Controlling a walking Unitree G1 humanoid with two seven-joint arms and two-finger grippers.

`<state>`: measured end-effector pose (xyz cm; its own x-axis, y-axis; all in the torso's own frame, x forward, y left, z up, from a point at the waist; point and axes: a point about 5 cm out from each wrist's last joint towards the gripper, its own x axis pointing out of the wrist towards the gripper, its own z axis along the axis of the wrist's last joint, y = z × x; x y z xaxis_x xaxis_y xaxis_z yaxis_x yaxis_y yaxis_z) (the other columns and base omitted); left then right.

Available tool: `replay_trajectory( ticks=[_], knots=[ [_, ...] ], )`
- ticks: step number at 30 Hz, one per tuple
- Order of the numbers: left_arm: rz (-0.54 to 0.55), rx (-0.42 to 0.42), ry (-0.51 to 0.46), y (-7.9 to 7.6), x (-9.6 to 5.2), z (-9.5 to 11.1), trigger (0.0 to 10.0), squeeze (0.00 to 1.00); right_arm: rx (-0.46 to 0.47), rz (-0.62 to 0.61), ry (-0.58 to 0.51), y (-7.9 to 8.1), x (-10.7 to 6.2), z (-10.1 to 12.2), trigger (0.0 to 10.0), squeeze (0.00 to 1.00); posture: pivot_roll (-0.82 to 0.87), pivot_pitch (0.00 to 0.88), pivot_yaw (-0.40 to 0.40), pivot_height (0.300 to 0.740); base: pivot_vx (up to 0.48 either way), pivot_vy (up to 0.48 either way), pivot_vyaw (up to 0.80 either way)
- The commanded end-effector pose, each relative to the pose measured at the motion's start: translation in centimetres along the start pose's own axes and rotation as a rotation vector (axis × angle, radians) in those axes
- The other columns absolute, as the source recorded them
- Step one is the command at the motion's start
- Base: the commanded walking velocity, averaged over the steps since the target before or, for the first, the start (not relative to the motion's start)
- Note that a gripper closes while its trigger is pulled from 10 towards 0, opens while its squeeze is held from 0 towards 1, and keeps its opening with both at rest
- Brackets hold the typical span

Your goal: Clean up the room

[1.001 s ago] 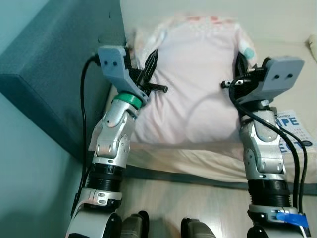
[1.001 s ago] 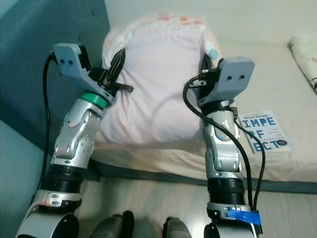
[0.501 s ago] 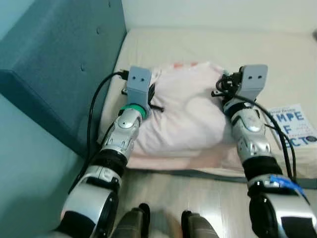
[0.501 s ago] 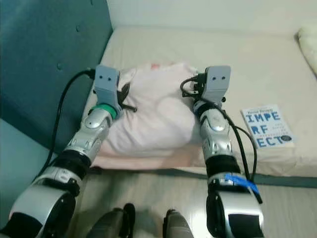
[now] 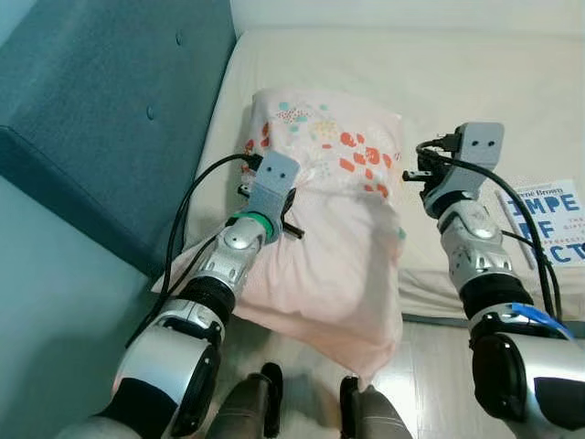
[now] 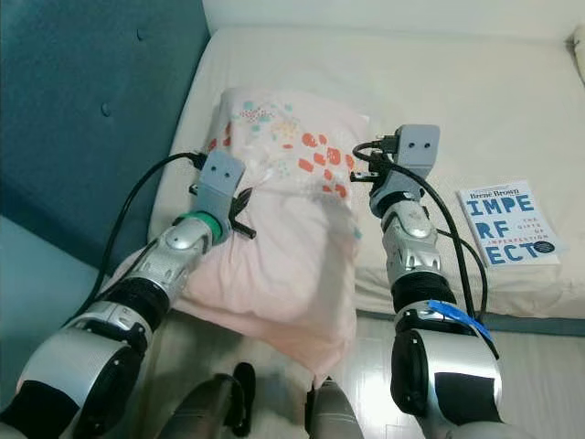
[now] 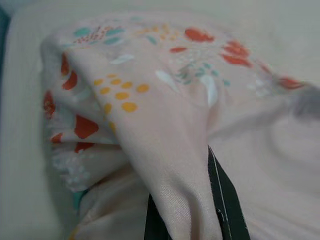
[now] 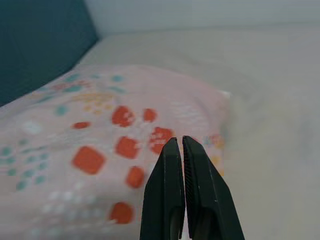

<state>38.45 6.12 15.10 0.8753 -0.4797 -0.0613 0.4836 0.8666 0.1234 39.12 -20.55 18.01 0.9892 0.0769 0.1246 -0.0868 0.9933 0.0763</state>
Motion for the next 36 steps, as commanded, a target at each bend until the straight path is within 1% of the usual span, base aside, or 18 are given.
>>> replay_trajectory(
  ticks=[1,7,8,9,11,13,14,16,17,18,23,26,27,29,31,33,35,36],
  knots=[
    [-0.081,-0.029,-0.043,-0.1,-0.2,0.3,10.0,0.00,0.030,0.070,0.021,0.7,-0.6,-1.1,10.0,0.00,0.02,0.219,0.141,0.740,0.000,0.000,0.00],
    [-0.105,-0.038,-0.045,-0.1,-0.3,0.1,10.0,0.00,0.035,0.087,0.016,0.8,-0.7,-1.2,10.0,0.00,0.02,0.219,0.141,0.740,0.000,0.000,0.00],
    [-0.229,-0.004,-0.002,-0.5,-1.2,-1.2,10.0,0.00,0.048,0.124,-0.001,1.4,-1.5,-1.6,10.0,0.00,0.01,0.202,0.139,0.740,0.000,0.000,0.00],
    [-0.452,0.037,0.093,-1.0,-3.6,-3.6,10.0,0.00,0.053,0.141,-0.013,1.8,-2.8,-2.4,10.0,0.00,0.01,0.192,0.140,0.740,0.000,0.000,0.00],
    [-0.452,0.037,0.093,-1.0,-3.6,-3.6,10.0,0.00,0.053,0.141,-0.013,1.8,-2.8,-2.4,10.0,0.00,0.01,0.192,0.140,0.740,0.000,0.000,0.00],
    [-0.781,0.029,0.237,-2.0,-8.2,-6.4,10.0,0.00,0.069,0.139,-0.026,1.9,-4.8,-3.1,10.0,0.00,0.01,0.185,0.139,0.740,0.000,0.000,0.00],
    [-0.781,0.029,0.237,-2.0,-8.2,-6.4,10.0,0.00,0.069,0.139,-0.026,1.9,-4.8,-3.1,10.0,0.00,0.01,0.185,0.139,0.740,0.000,0.000,0.00],
    [-0.908,-0.022,0.284,-2.2,-10.8,-6.9,10.0,0.00,0.081,0.116,-0.031,1.4,-5.6,-3.2,10.0,0.00,0.01,0.180,0.135,0.740,0.000,0.000,0.00],
    [-0.908,-0.022,0.284,-2.2,-10.8,-6.9,10.0,0.00,0.081,0.116,-0.031,1.4,-5.6,-3.2,10.0,0.00,0.01,0.180,0.135,0.740,0.000,0.000,0.00],
    [-0.945,-0.053,0.284,-2.2,-11.6,-6.7,10.0,0.00,0.087,0.106,-0.036,1.0,-5.8,-3.1,10.0,0.00,0.01,0.177,0.131,0.740,0.000,0.000,0.00],
    [-0.929,-0.068,0.235,-1.9,-11.7,-6.1,10.0,0.00,0.102,0.098,-0.055,0.5,-6.1,-2.5,10.0,0.00,0.01,0.169,0.123,0.740,0.000,0.000,0.00],
    [-0.736,-0.067,0.098,-1.6,-9.7,-4.7,10.0,0.00,0.103,0.087,-0.062,0.6,-6.5,-2.0,10.0,0.00,0.01,0.167,0.123,0.740,0.000,0.000,0.00],
    [-0.736,-0.067,0.098,-1.6,-9.7,-4.7,10.0,0.00,0.103,0.087,-0.062,0.6,-6.5,-2.0,10.0,0.00,0.01,0.167,0.123,0.740,0.000,0.000,0.00],
    [-0.606,-0.074,0.001,-1.2,-8.6,-3.6,10.0,0.00,0.097,0.082,-0.087,0.7,-6.7,-1.6,10.0,0.00,0.01,0.167,0.124,0.740,0.000,0.000,0.00],
    [-0.571,-0.078,-0.030,-1.0,-8.5,-3.1,10.0,0.00,0.095,0.080,-0.099,0.8,-6.8,-1.5,10.0,0.00,0.01,0.167,0.124,0.740,0.000,0.000,0.00],
    [-0.483,-0.131,-0.120,-0.7,-8.0,-1.6,10.0,0.00,0.107,0.066,-0.127,0.7,-7.1,-1.1,10.0,0.00,0.01,0.169,0.123,0.740,0.000,0.000,0.00],
    [-0.483,-0.131,-0.120,-0.7,-8.0,-1.6,10.0,0.00,0.107,0.066,-0.127,0.7,-7.1,-1.1,10.0,0.00,0.01,0.169,0.123,0.740,0.000,0.000,0.00],
    [-0.456,-0.172,-0.164,-0.6,-7.9,-0.8,10.0,0.00,0.116,0.057,-0.137,0.7,-7.2,-1.0,10.0,0.00,0.01,0.169,0.121,0.740,0.000,0.000,0.00]
  ],
)
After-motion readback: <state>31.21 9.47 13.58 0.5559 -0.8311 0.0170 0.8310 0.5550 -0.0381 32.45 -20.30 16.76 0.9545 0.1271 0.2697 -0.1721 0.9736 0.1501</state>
